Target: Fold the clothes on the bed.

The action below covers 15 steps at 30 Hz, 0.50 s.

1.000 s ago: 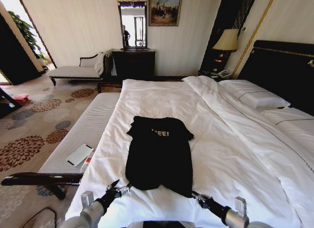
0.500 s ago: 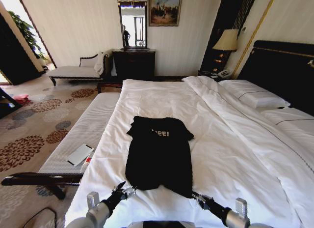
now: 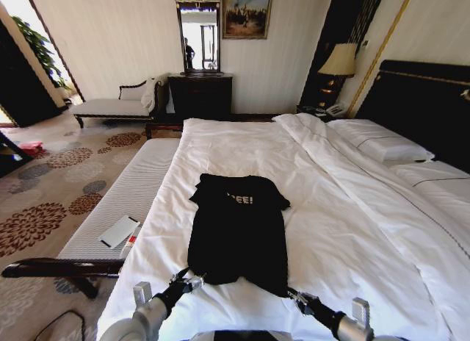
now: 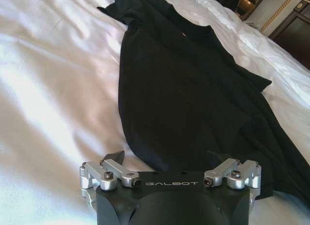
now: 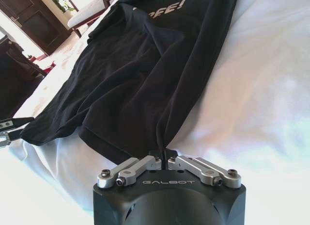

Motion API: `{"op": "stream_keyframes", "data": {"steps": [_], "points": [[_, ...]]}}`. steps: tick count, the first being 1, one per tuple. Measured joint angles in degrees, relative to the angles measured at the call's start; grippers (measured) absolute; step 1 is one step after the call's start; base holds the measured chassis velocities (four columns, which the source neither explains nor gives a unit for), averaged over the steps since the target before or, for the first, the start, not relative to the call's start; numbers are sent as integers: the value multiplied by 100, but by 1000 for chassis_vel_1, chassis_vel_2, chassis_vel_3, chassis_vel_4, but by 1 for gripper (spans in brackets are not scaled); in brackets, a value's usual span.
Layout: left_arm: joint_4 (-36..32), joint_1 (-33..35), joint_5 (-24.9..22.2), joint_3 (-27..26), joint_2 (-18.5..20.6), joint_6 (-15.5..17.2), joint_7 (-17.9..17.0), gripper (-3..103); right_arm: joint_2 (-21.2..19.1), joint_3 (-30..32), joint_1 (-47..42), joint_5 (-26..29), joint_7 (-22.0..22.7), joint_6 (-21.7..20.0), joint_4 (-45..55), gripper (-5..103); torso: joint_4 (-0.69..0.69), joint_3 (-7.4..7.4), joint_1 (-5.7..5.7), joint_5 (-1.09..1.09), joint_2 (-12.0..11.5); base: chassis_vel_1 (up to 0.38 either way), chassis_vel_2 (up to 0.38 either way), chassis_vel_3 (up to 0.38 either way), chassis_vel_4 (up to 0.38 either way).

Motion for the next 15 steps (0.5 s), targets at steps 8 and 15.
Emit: {"op": "stream_keyframes", "data": {"steps": [8, 15], "points": [[151, -280, -137, 84, -129, 46, -134, 90, 0, -1, -17, -11, 5, 2, 3, 1, 0, 0, 0, 0, 0, 0, 0, 0, 0], [203, -173, -115, 67, -154, 44, -136, 69, 9, 4, -18, -18, 14, 9, 4, 1, 0, 0, 0, 0, 0, 0, 0, 0, 0]]}}
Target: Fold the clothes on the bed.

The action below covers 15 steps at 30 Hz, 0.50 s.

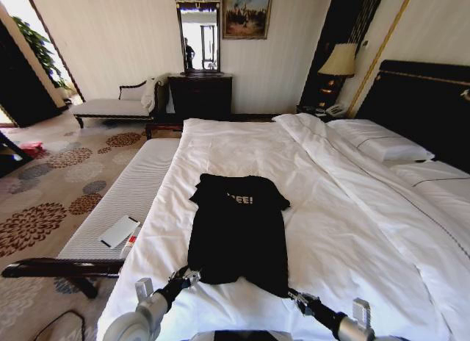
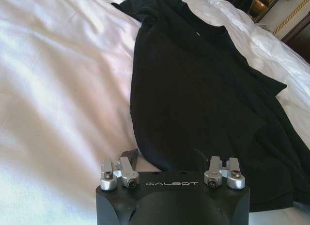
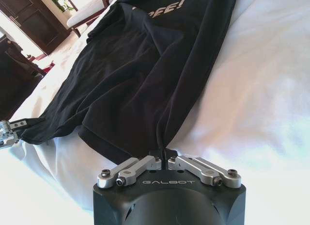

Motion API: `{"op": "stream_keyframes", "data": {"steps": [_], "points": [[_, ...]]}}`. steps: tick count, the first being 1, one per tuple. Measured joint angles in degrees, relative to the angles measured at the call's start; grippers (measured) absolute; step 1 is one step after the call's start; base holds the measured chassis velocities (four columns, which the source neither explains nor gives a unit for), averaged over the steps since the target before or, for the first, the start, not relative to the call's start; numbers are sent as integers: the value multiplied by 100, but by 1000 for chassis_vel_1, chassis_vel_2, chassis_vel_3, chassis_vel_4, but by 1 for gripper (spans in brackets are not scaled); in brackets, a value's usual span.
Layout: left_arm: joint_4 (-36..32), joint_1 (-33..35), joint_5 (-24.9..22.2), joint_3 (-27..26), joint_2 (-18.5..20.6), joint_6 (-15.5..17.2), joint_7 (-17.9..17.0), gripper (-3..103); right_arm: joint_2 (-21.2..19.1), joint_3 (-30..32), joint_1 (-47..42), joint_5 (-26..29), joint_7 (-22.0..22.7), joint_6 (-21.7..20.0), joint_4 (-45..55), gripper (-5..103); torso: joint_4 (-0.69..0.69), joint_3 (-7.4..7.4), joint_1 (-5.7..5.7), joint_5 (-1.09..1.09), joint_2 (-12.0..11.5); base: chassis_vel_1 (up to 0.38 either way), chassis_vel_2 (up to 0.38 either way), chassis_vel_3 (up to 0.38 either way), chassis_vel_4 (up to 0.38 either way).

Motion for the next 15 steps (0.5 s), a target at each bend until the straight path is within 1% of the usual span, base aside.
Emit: {"op": "stream_keyframes", "data": {"steps": [4, 6, 10, 12, 15], "points": [[11, 39, 35, 11, -36, -1, 0, 47, 26, -22, 14, -16, 7, 0, 3, 1, 0, 0, 0, 0, 0, 0, 0, 0, 0], [26, 41, 49, 11, -45, -4, 0, 47, 29, -22, 12, -20, 7, 2, 3, 1, 0, 0, 0, 0, 0, 0, 0, 0, 0], [50, 41, 69, 11, -64, -15, 4, 26, 31, -11, -13, -29, 5, 19, 3, 1, 0, 0, 0, 0, 0, 0, 0, 0, 0], [50, 41, 71, 11, -66, -16, 5, 26, 31, -10, -15, -29, 5, 21, 3, 1, 0, 0, 0, 0, 0, 0, 0, 0, 0], [26, 54, 78, -1, -67, -19, 5, 10, 29, -9, -5, -29, 4, 22, 2, 1, -1, 0, 0, 0, 0, 0, 0, 0, 0]]}}
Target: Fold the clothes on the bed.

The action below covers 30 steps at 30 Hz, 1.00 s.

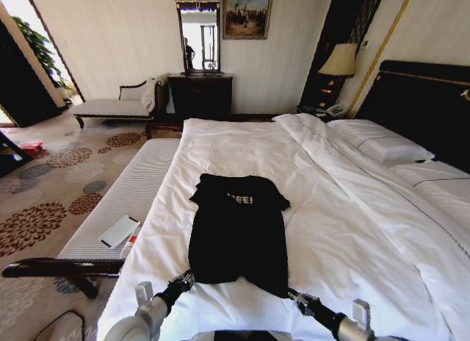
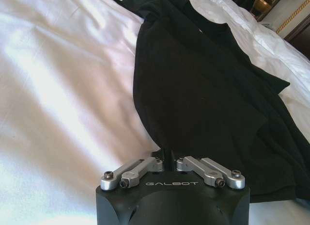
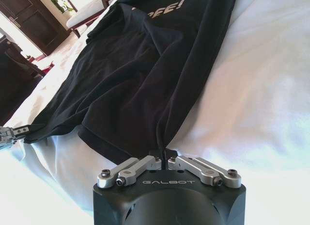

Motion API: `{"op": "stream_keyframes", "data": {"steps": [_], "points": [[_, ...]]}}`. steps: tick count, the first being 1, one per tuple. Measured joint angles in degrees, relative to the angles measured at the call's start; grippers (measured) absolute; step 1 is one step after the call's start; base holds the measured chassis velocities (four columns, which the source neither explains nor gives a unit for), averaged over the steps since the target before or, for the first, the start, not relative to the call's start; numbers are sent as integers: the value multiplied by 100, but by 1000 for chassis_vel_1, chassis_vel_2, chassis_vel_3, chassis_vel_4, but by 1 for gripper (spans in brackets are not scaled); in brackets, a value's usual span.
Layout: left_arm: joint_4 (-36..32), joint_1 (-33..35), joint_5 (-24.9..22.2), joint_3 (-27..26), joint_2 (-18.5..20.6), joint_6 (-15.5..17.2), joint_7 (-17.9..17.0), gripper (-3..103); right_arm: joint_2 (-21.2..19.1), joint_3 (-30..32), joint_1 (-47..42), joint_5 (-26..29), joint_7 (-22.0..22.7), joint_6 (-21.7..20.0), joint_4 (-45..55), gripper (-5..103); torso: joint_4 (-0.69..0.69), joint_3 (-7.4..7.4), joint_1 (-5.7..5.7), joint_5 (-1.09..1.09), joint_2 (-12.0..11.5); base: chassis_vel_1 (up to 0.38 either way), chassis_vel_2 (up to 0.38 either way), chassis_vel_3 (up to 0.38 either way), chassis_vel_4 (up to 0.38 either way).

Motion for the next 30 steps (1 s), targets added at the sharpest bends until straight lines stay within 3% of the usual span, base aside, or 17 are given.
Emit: {"op": "stream_keyframes", "data": {"steps": [3, 6, 17, 30], "points": [[-34, 44, 2, -29, 26, -4, 0, 1, -11, -1, 13, 0, 1, 0, 0, 1, 0, 0, 0, 0, 0, 0, 0, 0, 0], [-91, 132, 8, -82, 74, -13, 6, 0, -19, 2, 9, 2, 2, 3, 6, 1, 0, 0, 0, 0, 0, 0, 0, 0, 0], [-482, 997, 173, -587, 415, -163, 175, 0, -16, 248, -305, -108, 3, 116, 114, 1, 1, 0, 0, 0, 0, 0, 0, 0, 0], [-664, 1512, 131, -1212, 505, -248, 320, 0, -26, 582, -583, -165, 15, 160, 183, 1, 0, 0, 0, 0, 0, 0, 0, 0, 0]]}}
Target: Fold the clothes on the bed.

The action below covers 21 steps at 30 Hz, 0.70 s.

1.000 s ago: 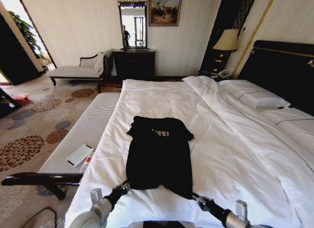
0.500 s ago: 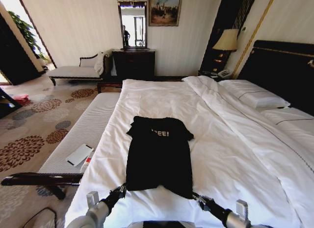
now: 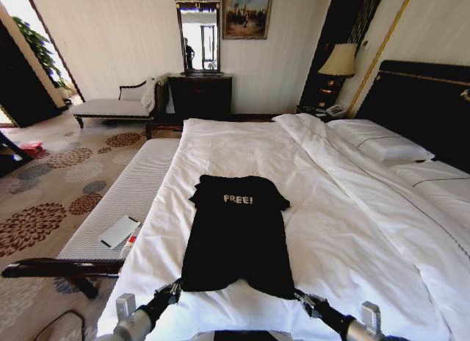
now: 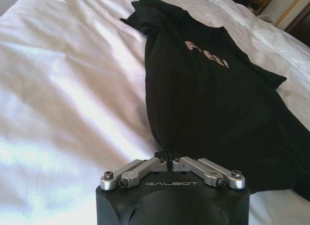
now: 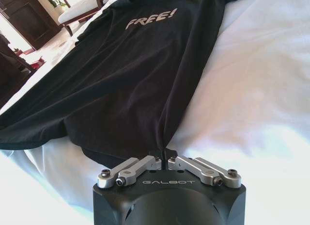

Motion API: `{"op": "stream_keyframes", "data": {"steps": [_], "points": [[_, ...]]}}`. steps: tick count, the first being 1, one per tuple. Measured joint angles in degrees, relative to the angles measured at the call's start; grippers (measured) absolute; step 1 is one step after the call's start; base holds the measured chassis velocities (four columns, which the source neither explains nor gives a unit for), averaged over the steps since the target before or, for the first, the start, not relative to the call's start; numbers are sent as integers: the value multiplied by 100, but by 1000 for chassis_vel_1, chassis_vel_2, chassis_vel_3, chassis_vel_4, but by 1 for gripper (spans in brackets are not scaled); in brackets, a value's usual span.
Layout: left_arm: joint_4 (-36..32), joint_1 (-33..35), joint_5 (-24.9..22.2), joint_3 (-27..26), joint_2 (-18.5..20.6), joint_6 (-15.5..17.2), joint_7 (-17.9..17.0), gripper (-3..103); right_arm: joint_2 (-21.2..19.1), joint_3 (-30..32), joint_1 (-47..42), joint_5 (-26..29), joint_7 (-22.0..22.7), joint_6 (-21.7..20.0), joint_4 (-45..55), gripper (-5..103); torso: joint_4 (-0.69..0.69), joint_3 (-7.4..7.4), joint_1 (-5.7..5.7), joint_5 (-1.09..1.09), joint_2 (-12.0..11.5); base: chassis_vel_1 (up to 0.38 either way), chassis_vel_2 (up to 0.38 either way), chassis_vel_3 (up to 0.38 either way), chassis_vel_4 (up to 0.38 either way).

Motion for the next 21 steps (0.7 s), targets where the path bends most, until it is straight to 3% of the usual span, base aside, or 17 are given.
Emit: {"op": "stream_keyframes", "data": {"steps": [6, 21], "points": [[-28, 377, -28, -326, 66, -97, 142, 0, 17, 205, -230, -88, 2, 30, 24, 1, 0, 0, 0, 0, 0, 0, 0, 0, 0], [-65, 1038, 271, -552, -66, -359, 297, 0, 273, 261, -541, -394, -22, 157, 144, 1, 0, 0, 0, 1, 0, 0, 0, 0, 0]]}}
